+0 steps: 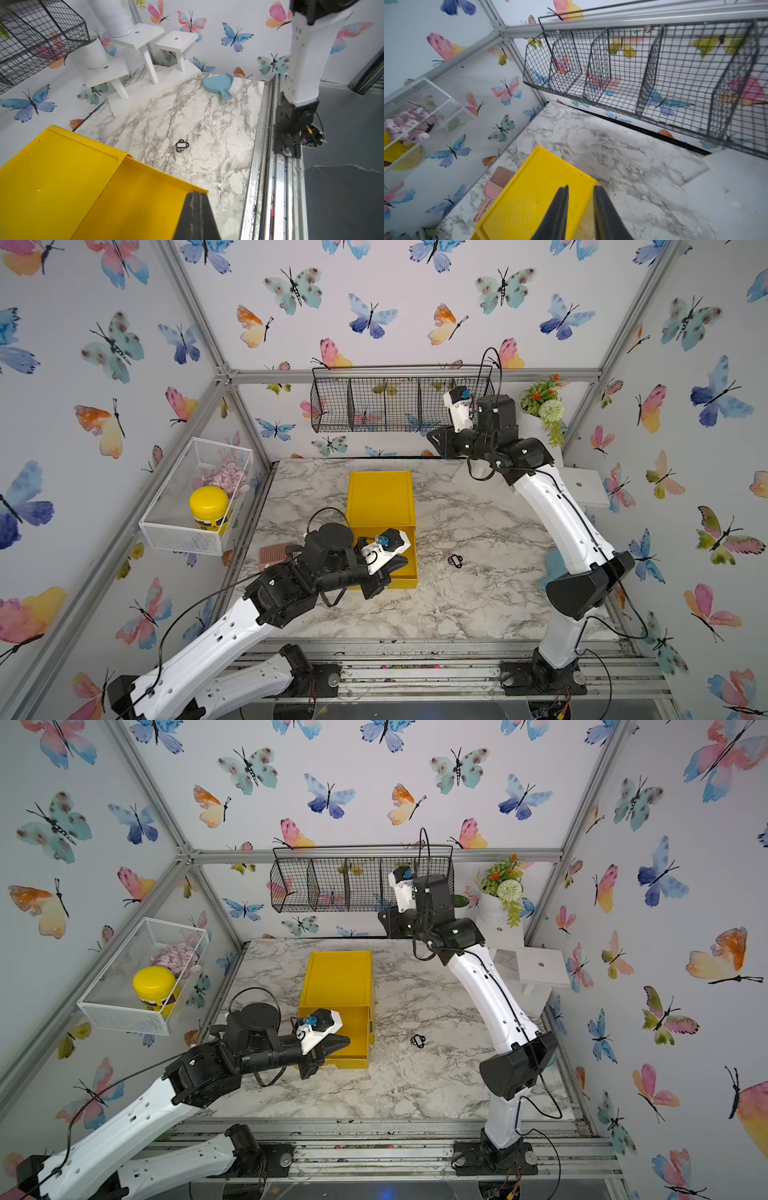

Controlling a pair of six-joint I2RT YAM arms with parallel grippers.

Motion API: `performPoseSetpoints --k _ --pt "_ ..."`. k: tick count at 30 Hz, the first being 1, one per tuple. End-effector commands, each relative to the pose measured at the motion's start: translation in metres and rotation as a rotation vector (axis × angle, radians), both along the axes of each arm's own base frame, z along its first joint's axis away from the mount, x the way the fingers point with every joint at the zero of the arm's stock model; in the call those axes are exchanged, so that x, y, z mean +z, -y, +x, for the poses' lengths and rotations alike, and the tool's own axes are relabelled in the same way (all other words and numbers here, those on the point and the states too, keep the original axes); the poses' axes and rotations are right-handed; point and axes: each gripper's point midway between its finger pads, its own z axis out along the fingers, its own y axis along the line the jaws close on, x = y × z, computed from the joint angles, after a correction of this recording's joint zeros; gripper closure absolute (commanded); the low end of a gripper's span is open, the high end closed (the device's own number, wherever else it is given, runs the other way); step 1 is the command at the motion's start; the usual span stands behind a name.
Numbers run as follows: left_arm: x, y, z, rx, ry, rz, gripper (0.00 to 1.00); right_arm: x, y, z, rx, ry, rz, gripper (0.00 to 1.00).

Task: Take the keys out of the drawer
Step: Place the key at the center of the board.

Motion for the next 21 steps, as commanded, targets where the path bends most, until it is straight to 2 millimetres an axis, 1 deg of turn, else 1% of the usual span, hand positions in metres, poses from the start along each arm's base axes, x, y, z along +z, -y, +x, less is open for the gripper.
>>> performPoseSetpoints --k 1,4,8,11,15,18,21 --pt "-0.018 -0.001 -0.022 -0.067 -0.082 0.037 1.0 -0.05 -0.025 -0.022 0.11 -0.201 -0.056 0.76" --pt "-0.032 -0.001 -0.033 -0.113 -0.085 0.085 1.0 -0.056 -0.033 -0.028 0.131 -0.184 -0.072 0.78" --pt "-0.048 -0.004 -0.038 -0.144 -0.073 0.135 1.0 -0.071 -0.038 -0.034 0.152 -0.192 -0.11 0.83" --pt "-0.058 -0.006 -0.039 -0.158 -0.057 0.159 1.0 -0.087 -0.041 -0.04 0.168 -0.213 -0.174 0.85" --pt "-0.075 -0.009 -0.039 -0.171 -0.048 0.204 1.0 -0.108 -0.042 -0.048 0.186 -0.257 -0.232 0.86" --pt "-0.085 -0.011 -0.04 -0.178 -0.045 0.233 1.0 -0.111 -0.043 -0.052 0.188 -0.256 -0.248 0.87" --pt "-0.094 -0.013 -0.036 -0.167 -0.033 0.257 1.0 -0.119 -0.047 -0.058 0.215 -0.254 -0.252 0.87"
